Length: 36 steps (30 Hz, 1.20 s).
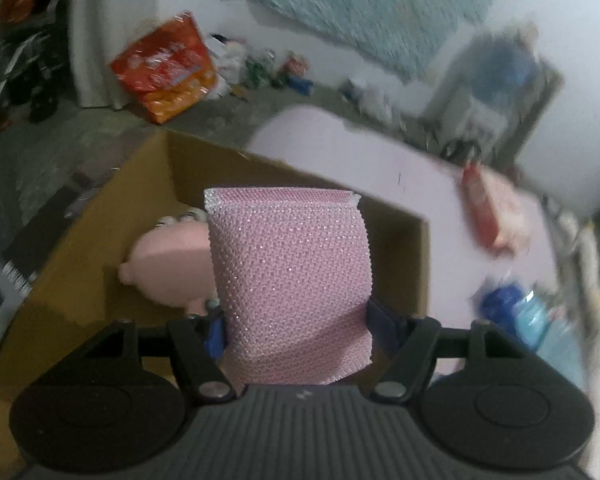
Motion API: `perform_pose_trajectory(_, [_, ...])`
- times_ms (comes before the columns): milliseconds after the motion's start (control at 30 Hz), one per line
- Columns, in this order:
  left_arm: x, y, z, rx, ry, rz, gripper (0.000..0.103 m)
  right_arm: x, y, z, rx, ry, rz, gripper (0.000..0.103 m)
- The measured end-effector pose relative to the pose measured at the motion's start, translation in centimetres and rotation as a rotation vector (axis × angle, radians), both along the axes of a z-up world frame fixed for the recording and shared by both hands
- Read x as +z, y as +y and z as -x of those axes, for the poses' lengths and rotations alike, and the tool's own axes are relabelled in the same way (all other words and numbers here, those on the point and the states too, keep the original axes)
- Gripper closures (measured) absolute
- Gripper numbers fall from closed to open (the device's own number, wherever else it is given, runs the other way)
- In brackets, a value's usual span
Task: Organize soft objects
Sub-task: 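Carry the pink mailer with the left gripper into the box and release, then grasp the blue towel with the right gripper and lift it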
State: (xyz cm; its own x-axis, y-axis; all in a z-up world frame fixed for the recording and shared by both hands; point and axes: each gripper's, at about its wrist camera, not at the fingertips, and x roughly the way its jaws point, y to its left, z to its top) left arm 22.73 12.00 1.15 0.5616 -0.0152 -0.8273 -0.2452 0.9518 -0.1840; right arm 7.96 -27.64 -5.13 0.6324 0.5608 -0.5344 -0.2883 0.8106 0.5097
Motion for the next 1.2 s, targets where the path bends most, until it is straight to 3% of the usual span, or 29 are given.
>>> perform_pose_trajectory(200, [-6.3, -2.2, -6.1, -0.104, 0.135, -0.09, 0.029, 0.2, -0.6, 1.8, -0.041, 0.017, 0.038, 0.042])
perform_pose_trajectory(367, [-7.6, -0.7, -6.7, -0.091, 0.142, 0.03, 0.022, -0.2, -1.9, 2.4, -0.086, 0.046, 0.049, 0.041])
perform_pose_trajectory(633, [-6.3, 1.1, -6.1, -0.051, 0.084, 0.104, 0.02, -1.4, -2.1, 1.8, -0.087, 0.09, 0.033, 0.041])
perform_pose_trajectory(867, [-5.1, 1.4, -5.5, -0.013, 0.055, 0.14, 0.024, -1.5, -1.5, 1.4, -0.068, 0.09, 0.024, 0.041])
perform_pose_trajectory(1000, [-2.0, 0.7, -2.9, -0.028, -0.019, 0.102, 0.019, -1.4, -1.9, 1.4, -0.081, 0.085, 0.02, 0.039])
perform_pose_trajectory(1067, [0.0, -0.2, -1.1, -0.045, -0.074, 0.056, 0.012, -1.4, -2.1, 1.5, -0.09, 0.071, 0.011, 0.035])
perform_pose_trajectory(1200, [3.5, -2.8, 1.8, -0.116, -0.147, 0.017, 0.01, -1.6, -2.7, 1.6, -0.116, 0.052, -0.001, 0.032])
